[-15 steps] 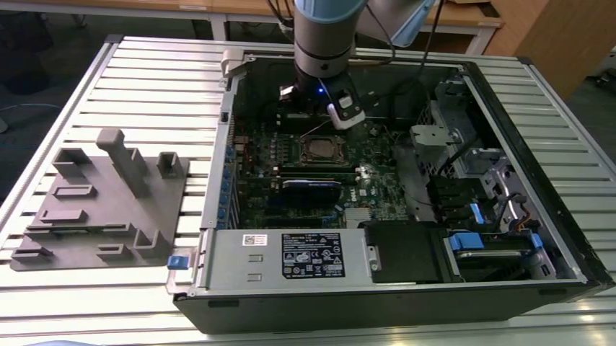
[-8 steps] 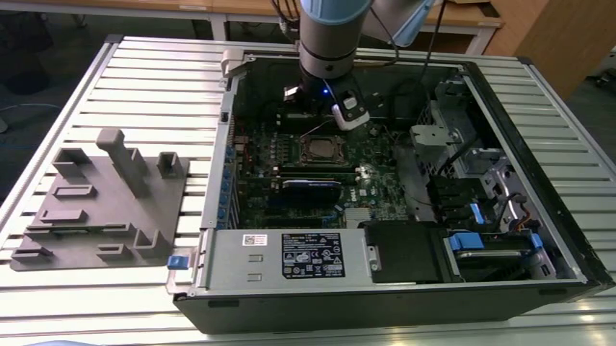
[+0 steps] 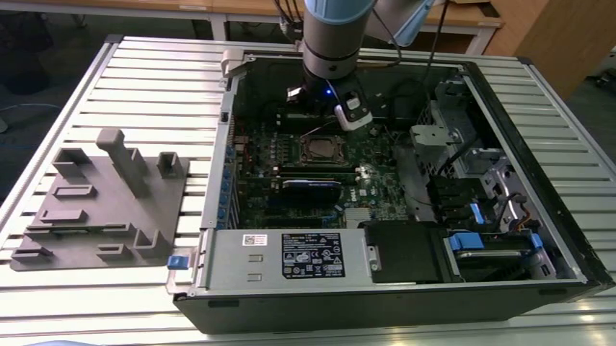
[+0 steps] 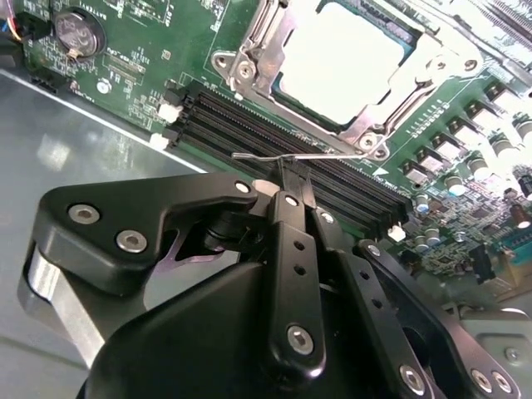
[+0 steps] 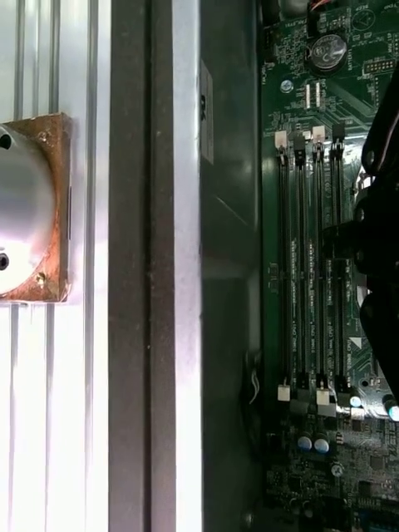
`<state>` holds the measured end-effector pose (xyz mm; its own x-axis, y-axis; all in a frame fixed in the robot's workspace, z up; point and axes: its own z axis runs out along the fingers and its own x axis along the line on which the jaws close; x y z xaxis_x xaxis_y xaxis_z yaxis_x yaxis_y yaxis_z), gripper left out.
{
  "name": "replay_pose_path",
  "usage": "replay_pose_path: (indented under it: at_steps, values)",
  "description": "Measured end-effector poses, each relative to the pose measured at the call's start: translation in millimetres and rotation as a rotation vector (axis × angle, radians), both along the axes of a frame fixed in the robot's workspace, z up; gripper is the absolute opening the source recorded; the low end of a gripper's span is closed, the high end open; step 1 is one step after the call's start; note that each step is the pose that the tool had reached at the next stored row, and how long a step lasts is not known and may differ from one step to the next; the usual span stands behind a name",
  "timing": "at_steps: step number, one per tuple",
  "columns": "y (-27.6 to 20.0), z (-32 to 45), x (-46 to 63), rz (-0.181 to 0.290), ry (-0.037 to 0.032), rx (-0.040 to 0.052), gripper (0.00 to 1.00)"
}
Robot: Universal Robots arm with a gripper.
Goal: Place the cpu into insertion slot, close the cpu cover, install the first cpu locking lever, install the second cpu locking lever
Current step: 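Install the first cpu locking lever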
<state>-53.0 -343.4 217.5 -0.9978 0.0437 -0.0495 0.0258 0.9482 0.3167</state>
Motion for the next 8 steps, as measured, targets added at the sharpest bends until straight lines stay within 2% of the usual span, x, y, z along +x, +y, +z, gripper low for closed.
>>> replay_pose_path:
  at_steps: [4,8]
  values:
    - [0.0,-1.1,0.2,-0.009,0.0001,-0.0070,0.11]
    - [0.0,-1.2,0.2,-0.009,0.0001,-0.0080,0.11]
